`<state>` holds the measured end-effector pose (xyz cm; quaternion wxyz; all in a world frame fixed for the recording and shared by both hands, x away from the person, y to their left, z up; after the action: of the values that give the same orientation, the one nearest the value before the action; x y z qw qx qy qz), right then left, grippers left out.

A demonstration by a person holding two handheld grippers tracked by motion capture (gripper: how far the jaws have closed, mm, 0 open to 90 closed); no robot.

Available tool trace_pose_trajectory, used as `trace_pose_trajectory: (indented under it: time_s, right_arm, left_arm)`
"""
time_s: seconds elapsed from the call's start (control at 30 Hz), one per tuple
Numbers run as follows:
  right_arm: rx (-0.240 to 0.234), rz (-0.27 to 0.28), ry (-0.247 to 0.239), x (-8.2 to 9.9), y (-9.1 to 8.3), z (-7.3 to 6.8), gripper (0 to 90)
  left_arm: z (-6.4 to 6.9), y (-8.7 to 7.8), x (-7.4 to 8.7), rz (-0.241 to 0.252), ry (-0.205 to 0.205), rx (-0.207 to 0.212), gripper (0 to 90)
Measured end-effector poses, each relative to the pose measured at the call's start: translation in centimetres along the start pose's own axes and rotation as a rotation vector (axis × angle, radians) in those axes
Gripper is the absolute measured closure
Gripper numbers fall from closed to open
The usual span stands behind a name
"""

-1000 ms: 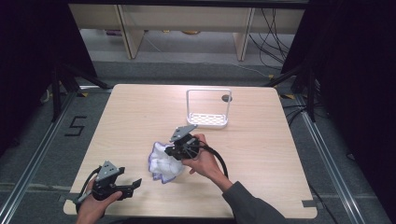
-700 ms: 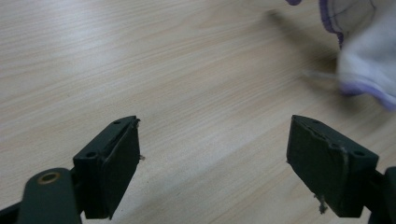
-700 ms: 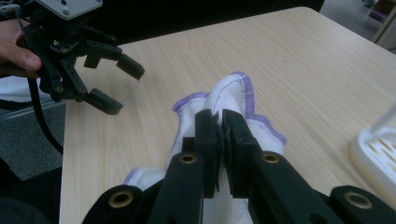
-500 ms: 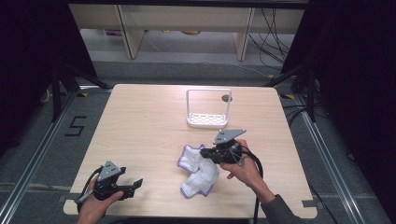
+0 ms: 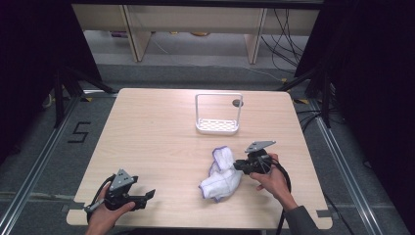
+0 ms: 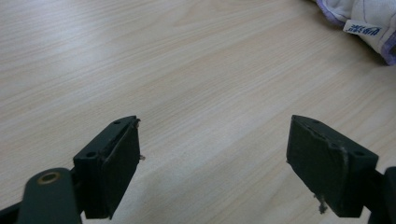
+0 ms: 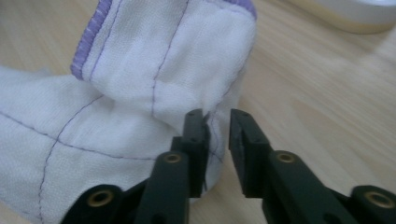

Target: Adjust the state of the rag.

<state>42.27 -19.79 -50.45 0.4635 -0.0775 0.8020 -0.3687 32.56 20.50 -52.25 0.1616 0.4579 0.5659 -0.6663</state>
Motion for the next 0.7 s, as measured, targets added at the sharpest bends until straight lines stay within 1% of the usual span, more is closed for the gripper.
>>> trace_pose_trajectory:
  time_s: [0.03, 0.07, 0.1, 0.13, 0.17, 0.23, 0.27, 0.3, 0.33, 0.37, 0.4, 0.43, 0.47, 0.5, 0.53, 0.57, 0.6, 0.63, 0.67, 0.7]
  right_arm:
    - [0.026, 0.006, -0.019, -0.2, -0.5, -0.1, 71.7]
    - [0.046, 0.005, -0.012, -0.5, -1.2, -0.6, 69.5]
    - [0.074, 0.037, -0.057, -1.0, -1.6, -0.8, 67.5]
    - [0.092, 0.051, -0.073, -1.6, -2.2, -1.4, 66.1]
    - [0.099, 0.049, -0.092, -2.1, -2.7, -2.0, 64.6]
    - [0.102, 0.071, -0.124, -3.2, -3.0, -3.2, 62.4]
    - [0.096, 0.088, -0.12, -3.6, -2.8, -3.9, 60.8]
    - [0.084, 0.078, -0.145, -4.1, -2.5, -4.3, 60.0]
    - [0.073, 0.072, -0.142, -4.4, -2.1, -4.9, 59.6]
    - [0.068, 0.065, -0.164, -4.7, -1.6, -5.2, 58.3]
    - [0.064, 0.061, -0.158, -5.0, -1.0, -5.6, 57.4]
    - [0.052, 0.044, -0.166, -5.3, -0.4, -5.9, 56.3]
    - [0.052, 0.035, -0.172, -5.6, 0.2, -6.1, 55.3]
    - [0.061, 0.043, -0.175, -5.8, 0.9, -6.3, 54.3]
    - [0.066, 0.006, -0.169, -6.0, 1.4, -6.4, 52.7]
    - [0.09, 0.006, -0.156, -6.2, 2.2, -6.4, 51.0]
    - [0.097, -0.019, -0.153, -6.4, 2.7, -6.4, 50.6]
    - [0.112, -0.035, -0.154, -6.6, 3.3, -6.2, 50.3]
    - [0.12, -0.049, -0.149, -6.7, 4.0, -6.0, 51.2]
    - [0.128, -0.074, -0.144, -6.7, 4.5, -5.9, 56.9]
  left_arm:
    - [0.0, 0.0, 0.0, 0.001, -0.006, -0.001, 17.2]
    - [0.0, 0.1, 0.0, 0.002, -0.012, -0.001, 17.2]
    - [0.1, 0.1, 0.0, -0.002, -0.013, -0.002, 17.2]
    - [0.2, 0.2, 0.0, 0.004, -0.022, -0.007, 17.2]
    - [-0.1, 0.0, 0.0, -0.03, 0.021, -0.003, 17.2]
    - [0.0, 0.2, 0.0, -0.01, 0.014, -0.004, 17.1]
    - [0.0, 0.1, 0.0, -0.02, 0.019, -0.004, 17.2]
    - [0.0, 0.1, 0.0, -0.025, 0.028, -0.001, 17.2]
    - [0.1, 0.1, 0.0, -0.02, 0.028, 0.0, 17.2]
    - [0.0, 0.1, 0.0, -0.019, 0.026, 0.0, 17.1]
    - [0.0, 0.0, 0.0, -0.024, 0.026, 0.0, 17.2]
    - [0.1, 0.1, 0.0, -0.014, 0.012, -0.001, 17.2]
    - [0.2, 0.1, 0.0, -0.009, -0.009, -0.009, 17.2]
    - [0.3, 0.2, 0.0, -0.001, -0.019, 0.001, 17.2]
    - [0.0, 0.0, 0.0, -0.021, 0.016, -0.003, 17.2]
    - [-0.1, 0.0, 0.1, -0.02, 0.018, 0.001, 17.2]
    - [0.1, 0.1, 0.0, -0.006, -0.007, -0.001, 17.2]
    - [0.1, 0.1, 0.0, -0.006, -0.007, -0.001, 17.2]
    - [-0.1, 0.0, 0.1, -0.019, 0.019, -0.001, 17.2]
    - [0.0, 0.0, 0.1, -0.016, 0.014, 0.0, 17.1]
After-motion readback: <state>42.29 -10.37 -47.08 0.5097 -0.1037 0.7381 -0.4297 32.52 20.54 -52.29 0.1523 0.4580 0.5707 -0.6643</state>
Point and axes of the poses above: each handheld gripper's, and its own axes: y roughly forward along the jaws, x roughly out of its underside, z roughly to its right, the point moved 3 cm from there along y, roughly forward along the jaws, and after that the axes turned 14 degrees about -x, right-handed, at the moved point
